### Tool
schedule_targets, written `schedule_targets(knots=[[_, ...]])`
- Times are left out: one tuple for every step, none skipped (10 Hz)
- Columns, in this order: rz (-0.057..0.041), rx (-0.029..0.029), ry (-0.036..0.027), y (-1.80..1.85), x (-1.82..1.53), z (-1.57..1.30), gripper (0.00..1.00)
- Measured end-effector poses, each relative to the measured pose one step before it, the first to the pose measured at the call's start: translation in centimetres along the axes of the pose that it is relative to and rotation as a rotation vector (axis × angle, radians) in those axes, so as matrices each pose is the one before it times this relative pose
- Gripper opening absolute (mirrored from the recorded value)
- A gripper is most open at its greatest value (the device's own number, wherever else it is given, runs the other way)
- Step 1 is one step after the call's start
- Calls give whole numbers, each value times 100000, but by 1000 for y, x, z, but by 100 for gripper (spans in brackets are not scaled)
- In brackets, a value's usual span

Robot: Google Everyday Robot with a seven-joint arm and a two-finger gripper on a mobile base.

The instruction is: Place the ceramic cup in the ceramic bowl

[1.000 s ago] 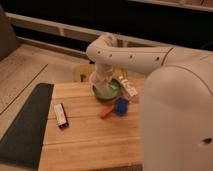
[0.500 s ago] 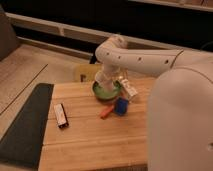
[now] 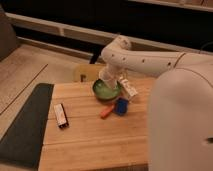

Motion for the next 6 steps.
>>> schedule_targets(knots=[[-72, -1705, 60, 193, -30, 833, 0], [-300, -1177, 22, 220, -68, 549, 0], [-576, -1158, 95, 282, -43, 608, 0], [-973, -1158, -379, 292, -379, 551, 0], [-396, -694, -117, 96, -242, 334, 0], [-38, -1432, -116, 138, -366, 357, 0]])
